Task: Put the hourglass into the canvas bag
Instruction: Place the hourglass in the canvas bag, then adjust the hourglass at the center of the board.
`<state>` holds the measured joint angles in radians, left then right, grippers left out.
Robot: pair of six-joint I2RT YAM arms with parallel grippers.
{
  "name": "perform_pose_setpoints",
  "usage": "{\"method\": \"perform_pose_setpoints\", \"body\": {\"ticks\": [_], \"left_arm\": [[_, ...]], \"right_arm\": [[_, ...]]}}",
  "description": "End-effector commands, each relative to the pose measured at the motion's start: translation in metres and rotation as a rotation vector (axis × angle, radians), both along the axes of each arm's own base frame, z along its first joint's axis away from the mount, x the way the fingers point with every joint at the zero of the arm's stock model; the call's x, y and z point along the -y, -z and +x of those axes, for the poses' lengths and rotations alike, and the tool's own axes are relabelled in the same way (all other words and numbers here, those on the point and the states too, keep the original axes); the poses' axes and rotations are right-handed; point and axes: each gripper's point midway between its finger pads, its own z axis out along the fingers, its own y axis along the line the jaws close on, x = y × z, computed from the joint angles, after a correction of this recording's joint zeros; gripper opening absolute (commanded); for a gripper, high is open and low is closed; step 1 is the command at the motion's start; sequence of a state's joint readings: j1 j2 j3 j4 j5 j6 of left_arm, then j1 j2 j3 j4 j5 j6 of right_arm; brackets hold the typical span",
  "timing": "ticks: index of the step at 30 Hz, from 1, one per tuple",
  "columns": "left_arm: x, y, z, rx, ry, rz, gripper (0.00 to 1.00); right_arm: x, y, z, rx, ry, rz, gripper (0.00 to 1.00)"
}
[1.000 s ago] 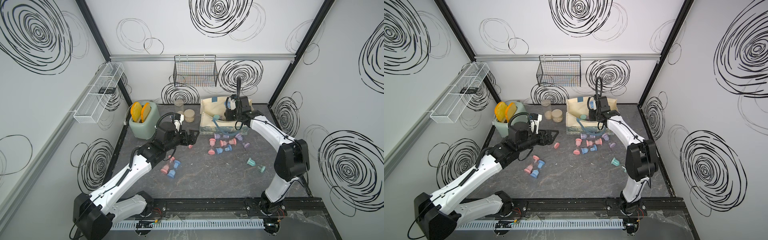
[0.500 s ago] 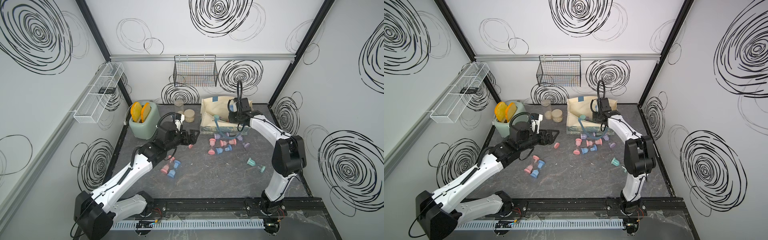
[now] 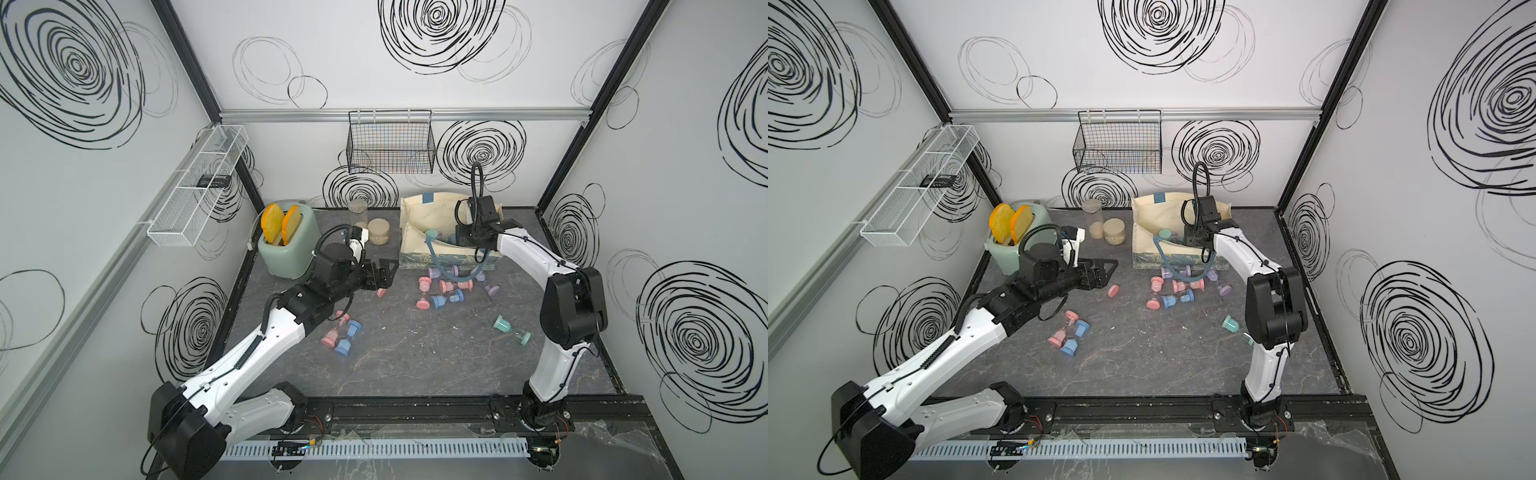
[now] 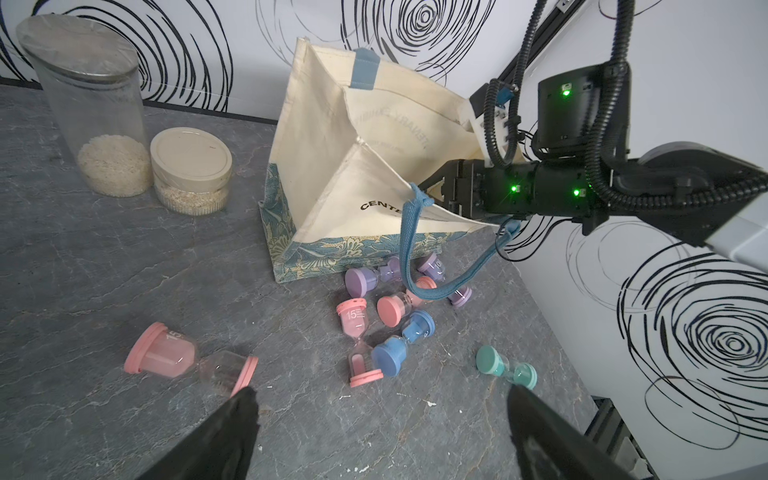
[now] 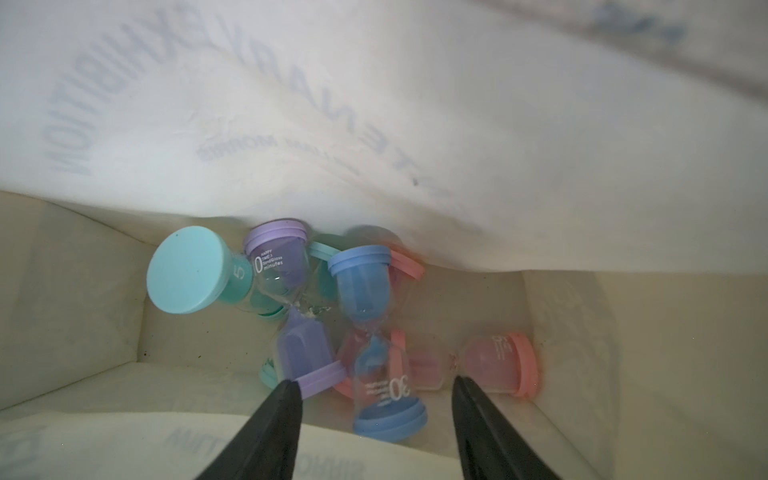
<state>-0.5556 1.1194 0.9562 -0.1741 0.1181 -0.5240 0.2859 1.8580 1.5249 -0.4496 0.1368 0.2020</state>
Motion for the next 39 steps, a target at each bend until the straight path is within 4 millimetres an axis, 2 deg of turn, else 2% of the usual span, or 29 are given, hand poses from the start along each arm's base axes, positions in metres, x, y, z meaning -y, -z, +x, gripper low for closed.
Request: {"method": "perform_pose_setpoints", "body": {"ticks": [1, 7, 10, 14, 20, 28, 32, 39], "left_arm": [[-0.001, -0.022, 0.003, 0.066, -0.010, -0.028, 0.96], [-0.005, -0.027, 0.000, 0.072, -0.016, -0.028, 0.96], [-0.008, -0.030, -0.003, 0.080, -0.024, -0.032, 0.96], [-0.014, -0.032, -0.008, 0.081, -0.034, -0.028, 0.96], [-0.020, -0.027, -0.016, 0.069, -0.040, -0.014, 0.96], [-0.024, -0.010, -0.026, 0.039, -0.040, 0.021, 0.96], [-0.025, 0.000, -0.027, 0.034, -0.053, 0.032, 0.96], [-0.021, 0.013, -0.026, 0.011, -0.051, 0.045, 0.96]], "right_arm": [[0.002, -0.044, -0.006, 0.067, 0.002, 0.029, 0.65], [-0.020, -0.097, -0.021, 0.199, -0.114, 0.132, 0.73], [-0.022, -0.121, -0.034, 0.281, -0.127, 0.179, 0.76], [-0.034, -0.133, -0.058, 0.310, -0.173, 0.229, 0.82], [-0.050, -0.114, -0.098, 0.264, -0.218, 0.240, 0.88], [-0.074, -0.074, -0.150, 0.163, -0.296, 0.255, 0.96], [-0.074, -0.050, -0.166, 0.119, -0.302, 0.293, 1.00], [-0.070, -0.002, -0.181, 0.028, -0.267, 0.365, 0.97]]}}
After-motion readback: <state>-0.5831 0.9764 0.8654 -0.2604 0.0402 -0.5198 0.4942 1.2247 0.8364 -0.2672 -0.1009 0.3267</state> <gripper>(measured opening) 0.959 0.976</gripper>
